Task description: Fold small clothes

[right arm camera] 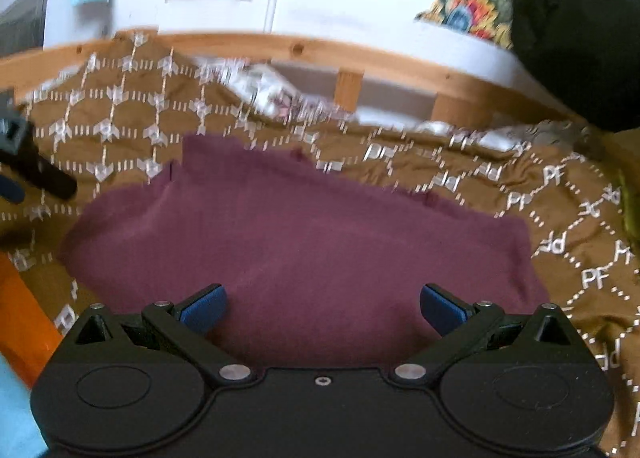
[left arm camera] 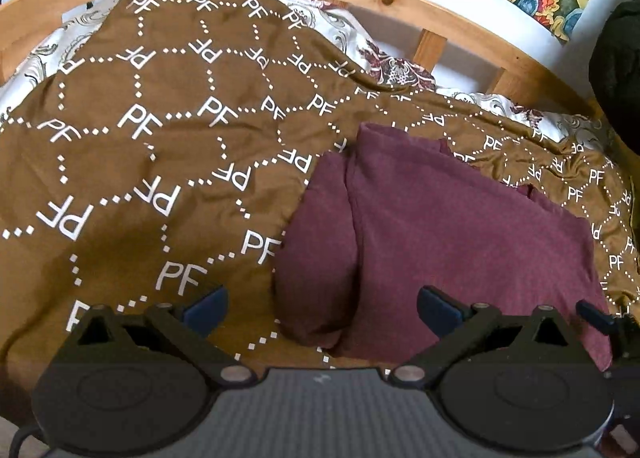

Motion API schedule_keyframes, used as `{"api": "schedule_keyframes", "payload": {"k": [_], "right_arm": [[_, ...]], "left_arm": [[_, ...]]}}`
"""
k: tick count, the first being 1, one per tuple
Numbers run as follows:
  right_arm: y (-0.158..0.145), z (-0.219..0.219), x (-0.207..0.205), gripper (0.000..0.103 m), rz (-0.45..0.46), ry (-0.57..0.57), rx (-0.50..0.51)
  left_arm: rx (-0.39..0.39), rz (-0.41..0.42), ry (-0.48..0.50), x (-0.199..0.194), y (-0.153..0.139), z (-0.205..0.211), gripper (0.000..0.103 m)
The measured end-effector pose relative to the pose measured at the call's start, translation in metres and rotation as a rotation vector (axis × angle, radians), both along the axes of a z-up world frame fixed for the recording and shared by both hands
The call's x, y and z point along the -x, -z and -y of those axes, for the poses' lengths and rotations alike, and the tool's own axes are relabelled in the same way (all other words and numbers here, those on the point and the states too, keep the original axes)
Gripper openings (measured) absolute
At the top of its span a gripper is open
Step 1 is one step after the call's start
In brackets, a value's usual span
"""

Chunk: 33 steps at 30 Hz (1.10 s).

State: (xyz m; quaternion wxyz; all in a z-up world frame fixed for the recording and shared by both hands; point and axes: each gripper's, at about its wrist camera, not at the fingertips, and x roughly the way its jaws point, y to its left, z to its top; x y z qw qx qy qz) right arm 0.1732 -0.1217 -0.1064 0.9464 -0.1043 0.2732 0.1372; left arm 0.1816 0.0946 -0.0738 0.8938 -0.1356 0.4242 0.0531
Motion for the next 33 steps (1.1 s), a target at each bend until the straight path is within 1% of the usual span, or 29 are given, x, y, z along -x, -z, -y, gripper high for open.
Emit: {"api": "schedule_keyframes", "payload": {"k": [3,5,6,12,24,29,33], "right_arm": [[0.014,0.0,-0.006,0.102,-0.077,0.006,0.052],[0.021,0.002,-0.009,0.102,-0.124,0.016,0.047],[0.021,0.002,-0.008,0.102,-0.13,0.018,0.044],[0.025,-0.001,-0.004,0.102,-0.135,0.01,0.065],[0.025,0.002,-0.007,0.102,-0.151,0.01,0.051],[0.025,0.003,-0.007,0.102,-0.151,0.009,0.051],[0.025,0.003,-0.007,0.102,-0.153,0.009,0.049]], "left_arm": [[0.002,-0.017,0.001,-0.003,0.003,0.0,0.102],[0.004,-0.023,0.003,-0.004,0.004,0.0,0.102],[0.004,-0.025,0.004,-0.004,0.005,0.0,0.102],[-0.004,-0.022,0.011,-0.003,0.003,0.002,0.102],[-0.011,-0.029,0.013,-0.004,0.004,0.002,0.102],[-0.002,-0.029,0.017,-0.004,0.005,0.002,0.102],[0.006,-0.046,0.02,-0.007,0.008,0.001,0.102]]}}
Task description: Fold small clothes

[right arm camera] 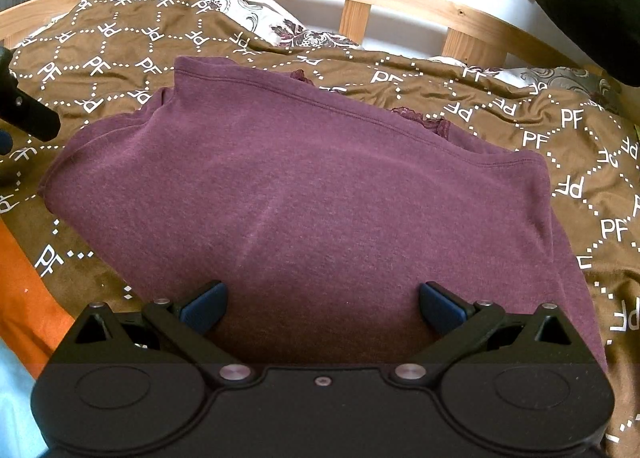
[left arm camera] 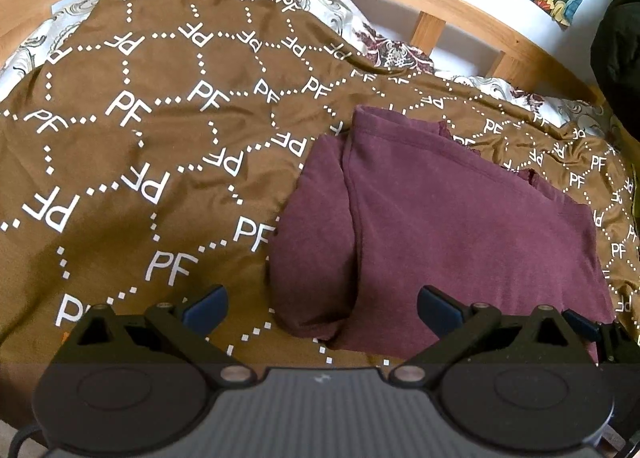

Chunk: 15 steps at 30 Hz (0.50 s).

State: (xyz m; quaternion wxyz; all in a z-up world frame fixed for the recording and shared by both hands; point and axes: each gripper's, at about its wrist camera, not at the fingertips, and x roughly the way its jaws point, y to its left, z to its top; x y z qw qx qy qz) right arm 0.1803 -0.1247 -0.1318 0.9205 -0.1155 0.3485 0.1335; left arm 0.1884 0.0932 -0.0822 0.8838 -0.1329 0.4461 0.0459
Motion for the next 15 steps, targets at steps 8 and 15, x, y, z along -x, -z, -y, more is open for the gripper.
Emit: {"api": "schedule_keyframes", "payload": {"k": [8,15], "right_arm": [[0.0003,0.0005,-0.0006,0.102,-0.004,0.0,-0.002],[0.0002,0.0007,-0.0009,0.102,-0.004,0.0,-0.003]], "left_arm": [[0.006,-0.007,0.0,-0.0009,0.0015,-0.0002,0.102],[0.004,-0.01,0.002,-0.0014,0.0015,0.0003,0.102]]}}
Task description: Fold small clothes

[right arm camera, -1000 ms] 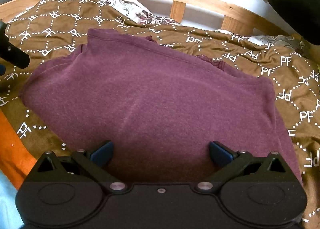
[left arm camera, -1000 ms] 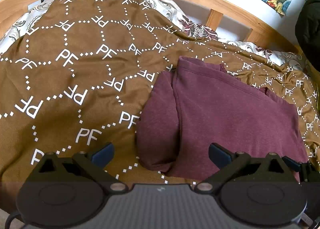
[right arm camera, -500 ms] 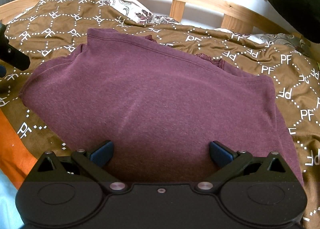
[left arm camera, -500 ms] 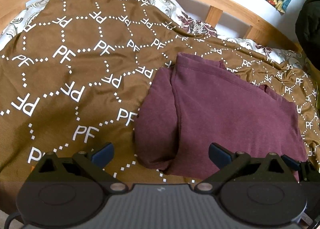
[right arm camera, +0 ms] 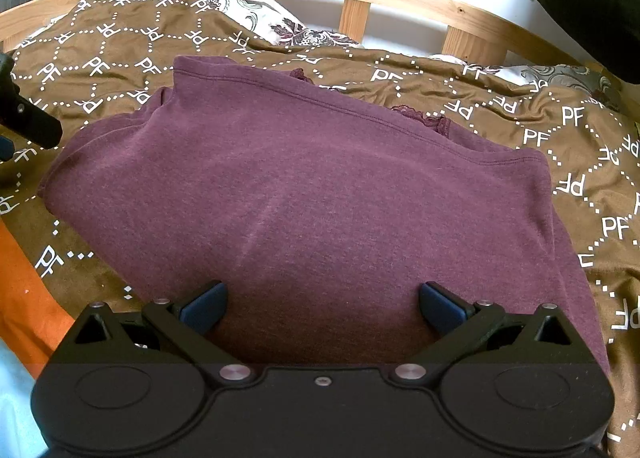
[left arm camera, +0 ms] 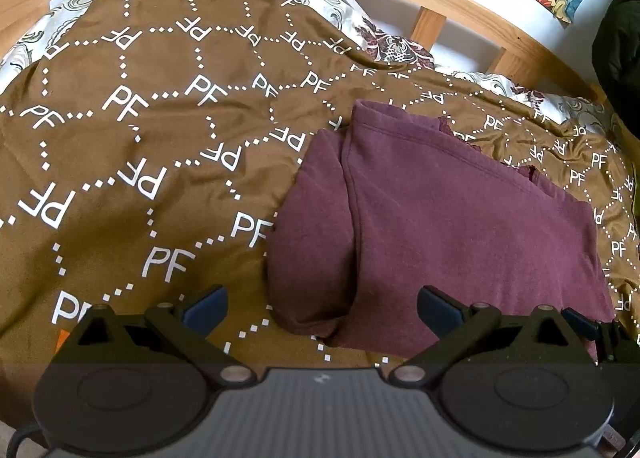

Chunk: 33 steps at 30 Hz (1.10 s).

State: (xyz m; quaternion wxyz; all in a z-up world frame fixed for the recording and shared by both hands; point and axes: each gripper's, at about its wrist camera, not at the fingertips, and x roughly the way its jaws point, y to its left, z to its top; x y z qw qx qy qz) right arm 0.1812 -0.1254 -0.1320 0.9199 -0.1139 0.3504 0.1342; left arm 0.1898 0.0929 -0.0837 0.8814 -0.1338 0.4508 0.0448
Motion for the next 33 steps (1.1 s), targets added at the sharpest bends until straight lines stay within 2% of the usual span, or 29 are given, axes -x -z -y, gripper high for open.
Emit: {"api": "schedule_keyframes", "payload": {"k": [10,17,33], "right_arm": [[0.0,0.0,0.0,0.102,-0.001,-0.001,0.0],[0.001,0.0,0.0,0.102,-0.001,-0.001,-0.001],[0.001,0.001,-0.001,0.102,-0.003,-0.002,-0.002]], "left_arm": [[0.002,-0.036,0.02,-0.003,0.006,0.003,0.102],[0.004,-0.104,0.02,-0.008,0.016,0.002,0.102],[-0.002,-0.112,0.04,-0.01,0.017,0.006,0.102]]}}
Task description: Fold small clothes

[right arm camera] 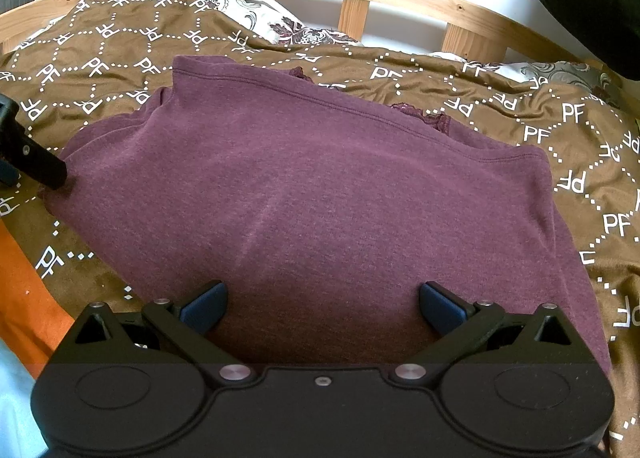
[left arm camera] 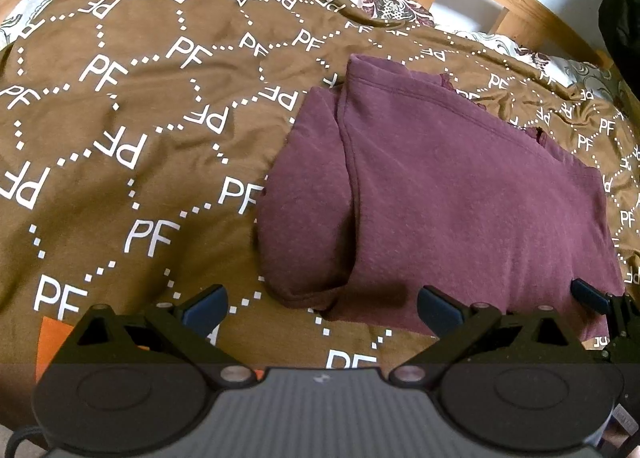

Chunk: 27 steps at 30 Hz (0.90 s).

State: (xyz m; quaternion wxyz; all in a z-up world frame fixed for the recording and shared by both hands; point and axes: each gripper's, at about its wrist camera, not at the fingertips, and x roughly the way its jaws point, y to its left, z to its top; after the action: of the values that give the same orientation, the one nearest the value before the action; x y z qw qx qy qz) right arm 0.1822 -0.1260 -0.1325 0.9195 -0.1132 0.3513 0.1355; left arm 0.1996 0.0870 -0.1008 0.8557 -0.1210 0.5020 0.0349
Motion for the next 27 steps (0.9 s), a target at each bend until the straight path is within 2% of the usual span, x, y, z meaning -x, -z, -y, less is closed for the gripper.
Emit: {"api": "schedule_keyframes", "payload": {"k": [14,21,27], "right_arm": [[-0.002,0.002,0.001,0.102,-0.002,0.005,-0.009],[-0.012,0.01,0.001,0.102,-0.002,0.031,-0.09],[-0.024,0.018,0.004,0.102,0.076,0.058,-0.138]], "left_arm": [[0.003,-0.027,-0.013,-0.002,0.003,-0.002,0.102],[0.016,-0.006,-0.021,-0.005,0.001,-0.005,0.102],[0.11,0.023,-0.145,-0.014,-0.001,-0.032,0.102]]}}
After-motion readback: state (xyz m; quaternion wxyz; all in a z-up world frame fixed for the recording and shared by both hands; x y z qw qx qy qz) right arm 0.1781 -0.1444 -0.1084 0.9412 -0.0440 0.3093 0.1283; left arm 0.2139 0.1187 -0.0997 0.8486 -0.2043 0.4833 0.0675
